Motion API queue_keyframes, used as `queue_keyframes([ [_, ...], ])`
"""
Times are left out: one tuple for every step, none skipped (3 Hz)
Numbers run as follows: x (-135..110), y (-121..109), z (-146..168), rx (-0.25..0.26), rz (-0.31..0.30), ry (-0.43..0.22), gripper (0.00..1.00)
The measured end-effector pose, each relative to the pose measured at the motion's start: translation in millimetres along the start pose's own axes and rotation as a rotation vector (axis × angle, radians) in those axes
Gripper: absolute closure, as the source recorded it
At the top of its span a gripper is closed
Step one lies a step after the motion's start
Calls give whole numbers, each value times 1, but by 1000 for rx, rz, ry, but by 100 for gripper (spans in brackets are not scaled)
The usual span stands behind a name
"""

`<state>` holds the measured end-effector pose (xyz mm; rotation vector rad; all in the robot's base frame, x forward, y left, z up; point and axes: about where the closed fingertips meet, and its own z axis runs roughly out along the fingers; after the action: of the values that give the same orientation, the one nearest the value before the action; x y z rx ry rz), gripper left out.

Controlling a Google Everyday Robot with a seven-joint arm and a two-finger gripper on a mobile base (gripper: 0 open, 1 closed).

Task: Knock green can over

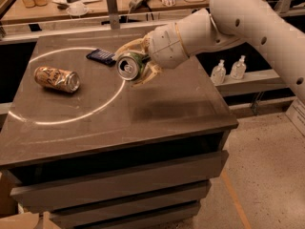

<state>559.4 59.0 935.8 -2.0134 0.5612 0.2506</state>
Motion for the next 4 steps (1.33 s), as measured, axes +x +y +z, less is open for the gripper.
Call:
queue_keyframes([
  [1, 4, 3, -28, 22, -21, 100],
  [4, 10, 11, -144, -29, -16, 100],
  [6, 15, 15, -220, -62, -17, 100],
  [7, 20, 19, -288, -91, -18, 100],
])
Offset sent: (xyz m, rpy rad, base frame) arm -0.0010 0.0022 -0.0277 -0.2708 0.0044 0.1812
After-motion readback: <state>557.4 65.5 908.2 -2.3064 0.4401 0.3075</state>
